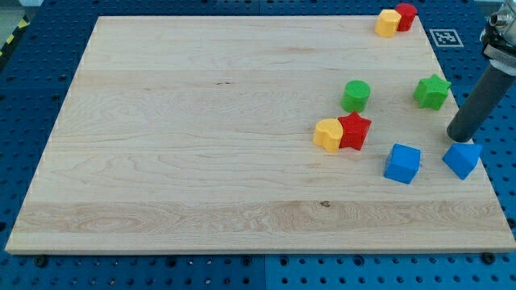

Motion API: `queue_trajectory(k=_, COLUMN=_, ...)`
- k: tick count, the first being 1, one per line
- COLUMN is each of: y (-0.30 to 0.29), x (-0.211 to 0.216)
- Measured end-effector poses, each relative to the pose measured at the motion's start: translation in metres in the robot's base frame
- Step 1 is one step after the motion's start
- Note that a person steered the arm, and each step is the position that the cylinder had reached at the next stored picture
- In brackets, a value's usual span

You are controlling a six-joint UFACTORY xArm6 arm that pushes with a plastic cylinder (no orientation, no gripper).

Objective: Slide blue triangle slightly down

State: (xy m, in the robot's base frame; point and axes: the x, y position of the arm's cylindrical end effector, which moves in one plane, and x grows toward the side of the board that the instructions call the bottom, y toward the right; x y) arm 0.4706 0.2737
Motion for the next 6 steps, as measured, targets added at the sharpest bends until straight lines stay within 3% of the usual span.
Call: queue_trajectory(k=6, y=-0.009, x=0.039)
